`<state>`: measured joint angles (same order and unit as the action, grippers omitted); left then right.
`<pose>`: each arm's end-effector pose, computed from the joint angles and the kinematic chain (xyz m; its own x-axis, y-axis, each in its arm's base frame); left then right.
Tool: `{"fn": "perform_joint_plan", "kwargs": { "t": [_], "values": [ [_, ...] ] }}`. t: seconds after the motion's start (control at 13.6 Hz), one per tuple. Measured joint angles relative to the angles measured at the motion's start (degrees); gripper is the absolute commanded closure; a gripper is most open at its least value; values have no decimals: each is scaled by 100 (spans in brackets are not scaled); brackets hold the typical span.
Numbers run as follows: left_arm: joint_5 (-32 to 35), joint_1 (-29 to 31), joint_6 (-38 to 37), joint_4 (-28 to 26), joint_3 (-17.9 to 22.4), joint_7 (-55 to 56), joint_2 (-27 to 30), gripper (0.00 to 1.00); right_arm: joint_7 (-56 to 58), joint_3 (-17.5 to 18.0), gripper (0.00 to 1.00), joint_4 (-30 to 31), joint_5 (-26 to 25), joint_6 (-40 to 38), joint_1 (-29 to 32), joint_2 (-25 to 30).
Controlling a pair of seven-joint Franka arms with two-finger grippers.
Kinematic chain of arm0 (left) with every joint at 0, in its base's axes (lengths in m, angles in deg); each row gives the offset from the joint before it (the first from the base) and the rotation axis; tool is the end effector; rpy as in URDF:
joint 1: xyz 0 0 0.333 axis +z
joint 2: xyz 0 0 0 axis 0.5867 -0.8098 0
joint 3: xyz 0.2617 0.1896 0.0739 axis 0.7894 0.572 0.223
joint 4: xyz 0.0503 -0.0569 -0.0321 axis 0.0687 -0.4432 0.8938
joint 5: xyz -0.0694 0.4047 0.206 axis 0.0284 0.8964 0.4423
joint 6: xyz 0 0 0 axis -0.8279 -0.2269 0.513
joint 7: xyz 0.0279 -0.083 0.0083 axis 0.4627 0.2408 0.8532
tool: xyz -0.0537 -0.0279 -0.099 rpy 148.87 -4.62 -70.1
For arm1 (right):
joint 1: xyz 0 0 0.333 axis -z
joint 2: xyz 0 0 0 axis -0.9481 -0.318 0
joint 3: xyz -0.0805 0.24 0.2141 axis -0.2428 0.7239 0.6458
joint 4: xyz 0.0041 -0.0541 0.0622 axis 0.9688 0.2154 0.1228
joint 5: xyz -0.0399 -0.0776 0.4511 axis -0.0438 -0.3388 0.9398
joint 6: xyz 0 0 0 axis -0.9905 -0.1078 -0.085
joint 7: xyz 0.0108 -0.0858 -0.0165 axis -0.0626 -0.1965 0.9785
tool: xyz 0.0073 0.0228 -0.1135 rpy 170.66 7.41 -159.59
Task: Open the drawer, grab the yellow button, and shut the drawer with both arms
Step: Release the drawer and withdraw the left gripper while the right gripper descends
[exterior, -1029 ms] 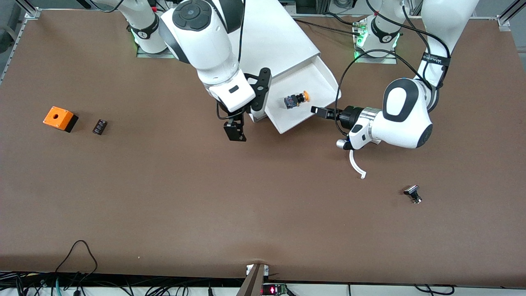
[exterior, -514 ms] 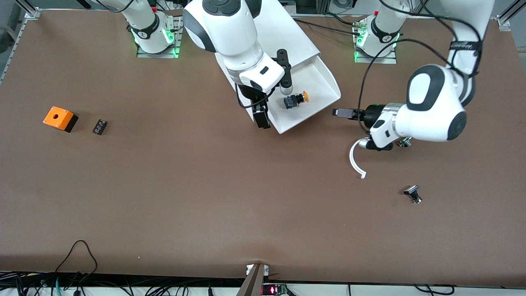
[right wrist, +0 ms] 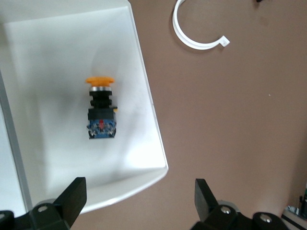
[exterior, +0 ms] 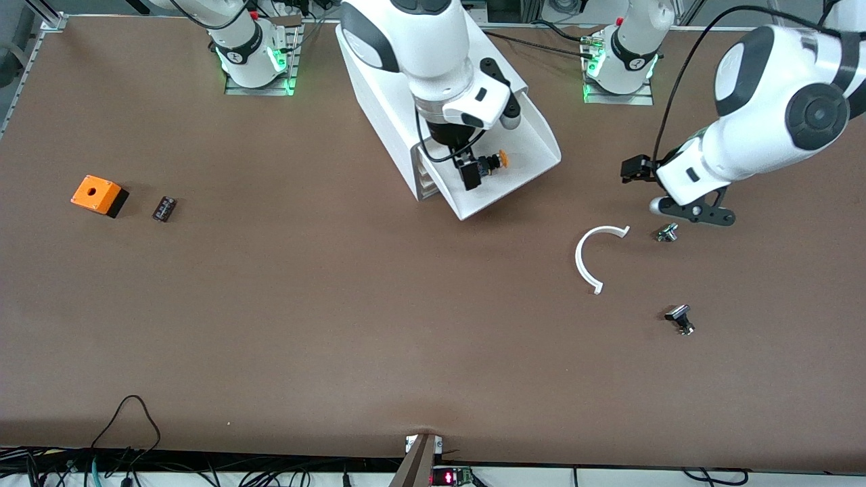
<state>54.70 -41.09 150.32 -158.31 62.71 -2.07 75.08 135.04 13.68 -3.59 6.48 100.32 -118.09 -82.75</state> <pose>0.6007 -0.1034 0.4555 0.9666 -0.1495 -0.2080 -0.1335 -0.9870 0.0889 0.5270 0.6249 0.4933 -0.3408 0.9305 0.1341 0.9352 0.3209 0.1500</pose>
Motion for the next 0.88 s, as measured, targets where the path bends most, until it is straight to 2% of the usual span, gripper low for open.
{"fn": "perform_joint_plan", "kwargs": {
  "t": [0.29, 0.44, 0.88],
  "values": [
    [140, 188, -3, 0, 176, -2, 373, 0, 11, -1, 0, -64, 0, 165, -176, -488],
    [512, 207, -4, 0, 240, 3, 556, 0, 76, -2, 0, -101, 0, 245, -201, -642],
    [733, 351, 6, 118, 479, 302, 755, 0, 144, -2, 0, -138, 0, 180, -245, -692]
  ]
}}
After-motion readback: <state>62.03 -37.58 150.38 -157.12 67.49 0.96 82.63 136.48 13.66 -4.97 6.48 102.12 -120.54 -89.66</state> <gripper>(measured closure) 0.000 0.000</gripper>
